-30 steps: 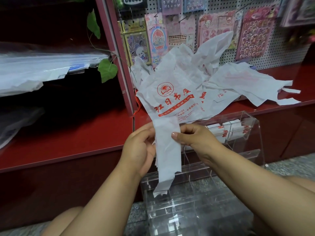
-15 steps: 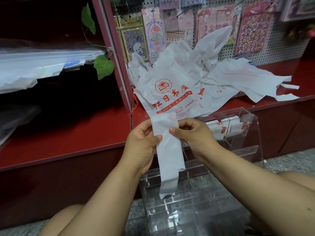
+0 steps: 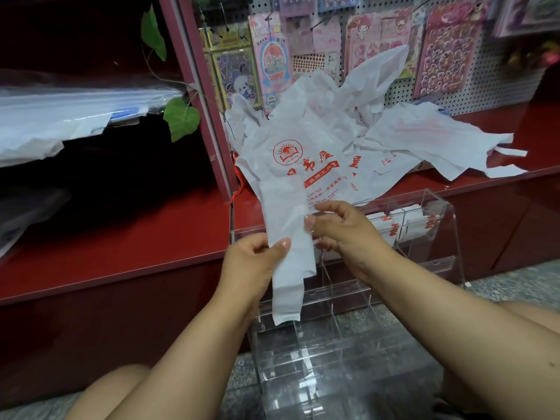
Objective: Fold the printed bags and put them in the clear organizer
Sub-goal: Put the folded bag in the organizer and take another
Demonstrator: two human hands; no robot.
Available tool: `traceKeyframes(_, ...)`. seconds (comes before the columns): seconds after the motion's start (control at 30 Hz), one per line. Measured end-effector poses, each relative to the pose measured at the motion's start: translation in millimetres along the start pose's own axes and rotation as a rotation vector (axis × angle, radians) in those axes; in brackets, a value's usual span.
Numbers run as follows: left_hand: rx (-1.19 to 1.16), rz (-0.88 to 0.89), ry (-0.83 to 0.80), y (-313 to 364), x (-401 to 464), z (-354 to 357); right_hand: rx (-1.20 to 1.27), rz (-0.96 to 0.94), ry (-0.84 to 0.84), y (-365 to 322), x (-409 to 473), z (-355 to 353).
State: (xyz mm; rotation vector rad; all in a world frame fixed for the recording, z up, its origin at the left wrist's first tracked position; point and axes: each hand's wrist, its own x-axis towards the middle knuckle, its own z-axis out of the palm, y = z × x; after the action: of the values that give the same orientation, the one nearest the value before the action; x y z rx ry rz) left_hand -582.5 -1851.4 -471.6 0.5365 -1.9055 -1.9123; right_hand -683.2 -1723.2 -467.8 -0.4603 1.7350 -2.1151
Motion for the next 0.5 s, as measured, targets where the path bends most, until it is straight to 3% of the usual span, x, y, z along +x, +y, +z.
traceKeyframes(0.17, -0.178, -0.021, 0.14, 6, 1, -3, -0.361, 0.103, -0.253, 9, -10, 4)
traceKeyframes(0.33, -0.222, -0.022, 0.153, 7, -1, -2, -0.254, 0.282, -0.48, 29, -18, 15)
traceKeyframes(0.5, -0.201, -0.022, 0.118, 7, -1, -5, -0.136, 0.267, -0.509, 28, -12, 9)
